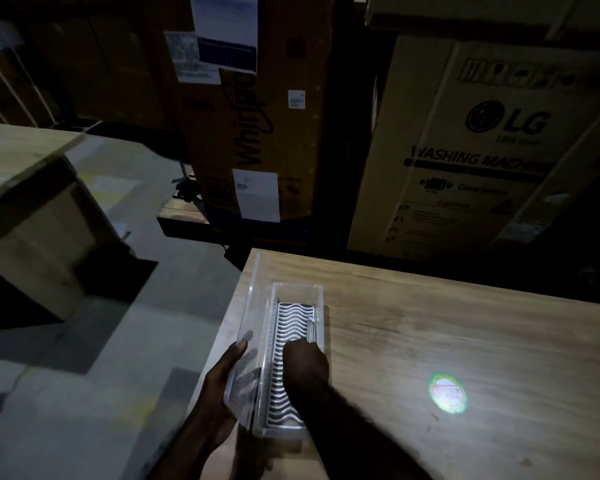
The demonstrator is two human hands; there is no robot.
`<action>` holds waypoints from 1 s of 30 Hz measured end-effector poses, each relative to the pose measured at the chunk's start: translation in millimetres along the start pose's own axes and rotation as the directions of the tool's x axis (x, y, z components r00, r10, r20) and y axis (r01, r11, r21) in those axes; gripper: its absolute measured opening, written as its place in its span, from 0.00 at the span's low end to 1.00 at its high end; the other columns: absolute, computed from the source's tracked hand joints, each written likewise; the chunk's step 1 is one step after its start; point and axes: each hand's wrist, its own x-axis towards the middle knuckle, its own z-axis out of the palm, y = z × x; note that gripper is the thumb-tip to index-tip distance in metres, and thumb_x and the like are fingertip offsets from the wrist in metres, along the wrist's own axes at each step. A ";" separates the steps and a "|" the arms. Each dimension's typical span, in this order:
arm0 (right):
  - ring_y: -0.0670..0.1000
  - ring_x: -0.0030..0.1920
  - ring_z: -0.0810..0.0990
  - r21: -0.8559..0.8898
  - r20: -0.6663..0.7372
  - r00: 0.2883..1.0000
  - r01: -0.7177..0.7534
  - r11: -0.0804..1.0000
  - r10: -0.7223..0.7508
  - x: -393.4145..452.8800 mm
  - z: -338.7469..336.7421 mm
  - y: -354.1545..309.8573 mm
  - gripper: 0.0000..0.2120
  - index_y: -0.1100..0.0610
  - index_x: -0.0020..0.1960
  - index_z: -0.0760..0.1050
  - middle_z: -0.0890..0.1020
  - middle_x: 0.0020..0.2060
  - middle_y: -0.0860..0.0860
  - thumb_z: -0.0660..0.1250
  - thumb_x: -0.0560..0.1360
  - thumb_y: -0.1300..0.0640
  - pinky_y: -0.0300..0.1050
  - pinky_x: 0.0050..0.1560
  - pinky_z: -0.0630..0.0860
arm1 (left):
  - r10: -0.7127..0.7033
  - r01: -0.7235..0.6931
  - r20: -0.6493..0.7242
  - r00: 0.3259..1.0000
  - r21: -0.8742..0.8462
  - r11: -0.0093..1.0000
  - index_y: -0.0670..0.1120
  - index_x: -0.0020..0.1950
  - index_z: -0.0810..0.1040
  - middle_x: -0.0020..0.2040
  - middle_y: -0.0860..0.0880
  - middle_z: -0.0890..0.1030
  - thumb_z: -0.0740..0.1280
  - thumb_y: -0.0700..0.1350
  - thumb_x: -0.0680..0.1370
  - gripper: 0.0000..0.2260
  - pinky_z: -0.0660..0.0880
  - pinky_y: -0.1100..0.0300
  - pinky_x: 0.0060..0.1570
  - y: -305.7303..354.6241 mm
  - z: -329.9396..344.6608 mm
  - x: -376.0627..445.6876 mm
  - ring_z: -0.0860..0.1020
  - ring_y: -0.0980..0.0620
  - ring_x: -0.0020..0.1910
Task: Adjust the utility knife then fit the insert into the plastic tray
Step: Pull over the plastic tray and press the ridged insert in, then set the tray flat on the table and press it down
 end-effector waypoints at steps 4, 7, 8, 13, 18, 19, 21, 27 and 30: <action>0.61 0.58 0.80 0.178 -0.196 0.977 -0.044 0.983 0.079 -5.5 -16.0 9.8 0.12 0.58 0.56 0.75 0.81 0.56 0.57 0.57 0.76 0.63 0.51 0.55 0.77 | 0.068 -0.067 0.001 0.998 0.129 0.989 0.55 0.57 0.77 0.40 0.60 0.86 0.62 0.51 0.76 0.11 0.71 0.57 0.42 1.5 15.9 -3.3 0.81 0.54 0.46; 0.60 0.58 0.79 0.366 -0.303 0.936 -0.058 0.929 0.178 -3.6 -18.6 28.1 0.11 0.57 0.56 0.75 0.78 0.55 0.56 0.61 0.75 0.57 0.51 0.55 0.76 | 0.169 -0.143 -0.075 0.983 0.271 0.952 0.57 0.60 0.75 0.55 0.57 0.83 0.66 0.54 0.73 0.15 0.73 0.55 0.51 -4.2 24.7 -1.2 0.78 0.51 0.56; 0.59 0.58 0.78 0.427 -0.287 0.938 -0.056 0.902 0.194 -1.7 -16.8 34.0 0.11 0.57 0.56 0.76 0.79 0.55 0.57 0.63 0.75 0.56 0.50 0.56 0.75 | 0.213 -0.168 -0.093 0.973 0.352 0.921 0.58 0.63 0.74 0.64 0.54 0.78 0.68 0.58 0.71 0.21 0.71 0.52 0.58 -9.2 22.5 2.0 0.75 0.49 0.62; 0.58 0.55 0.81 0.703 -0.108 0.948 -0.141 0.697 0.300 1.7 -13.7 53.2 0.08 0.57 0.49 0.80 0.85 0.51 0.57 0.63 0.76 0.55 0.46 0.51 0.74 | 0.378 -0.188 -0.124 0.918 0.702 0.687 0.59 0.69 0.68 0.72 0.53 0.69 0.71 0.64 0.65 0.34 0.67 0.53 0.67 -28.5 40.8 -1.7 0.70 0.53 0.68; 0.59 0.51 0.83 0.832 -0.032 0.952 -0.143 0.535 0.304 -2.0 -2.7 63.3 0.09 0.52 0.45 0.80 0.86 0.46 0.55 0.64 0.75 0.48 0.55 0.54 0.79 | 0.491 -0.021 -0.165 0.855 0.936 0.351 0.61 0.73 0.57 0.79 0.49 0.56 0.65 0.69 0.65 0.39 0.61 0.45 0.69 -57.4 60.6 1.2 0.61 0.43 0.74; 0.59 0.50 0.84 0.847 -0.020 0.952 -0.146 0.511 0.307 -2.0 0.2 65.6 0.10 0.50 0.44 0.80 0.86 0.45 0.53 0.65 0.73 0.45 0.58 0.55 0.79 | 0.497 0.007 -0.165 0.852 0.953 0.303 0.60 0.74 0.56 0.79 0.48 0.55 0.64 0.69 0.65 0.40 0.60 0.45 0.69 -62.5 65.1 0.1 0.60 0.42 0.74; 0.57 0.48 0.85 0.855 0.001 0.954 -0.156 0.494 0.300 -1.9 5.9 70.2 0.12 0.48 0.43 0.79 0.87 0.43 0.51 0.66 0.69 0.40 0.58 0.54 0.80 | 0.515 0.048 -0.164 0.841 0.972 0.231 0.59 0.73 0.58 0.78 0.47 0.56 0.63 0.69 0.64 0.40 0.60 0.43 0.67 -75.4 68.7 -0.5 0.60 0.40 0.73; 0.54 0.51 0.84 0.754 -0.039 0.972 -0.123 0.646 0.231 -12.7 2.1 78.4 0.14 0.51 0.58 0.79 0.87 0.44 0.54 0.70 0.72 0.54 0.48 0.56 0.78 | 0.546 0.095 -0.104 0.831 0.994 0.044 0.50 0.67 0.73 0.71 0.39 0.70 0.62 0.65 0.62 0.36 0.68 0.40 0.55 -108.4 71.1 10.3 0.70 0.35 0.65; 0.53 0.51 0.84 0.735 -0.039 0.974 -0.123 0.667 0.222 -14.3 2.0 77.2 0.18 0.50 0.60 0.78 0.87 0.44 0.53 0.71 0.71 0.56 0.47 0.56 0.79 | 0.552 0.119 -0.119 0.825 0.992 0.035 0.48 0.66 0.75 0.71 0.38 0.70 0.60 0.64 0.65 0.34 0.66 0.40 0.56 -108.6 71.1 9.9 0.69 0.34 0.67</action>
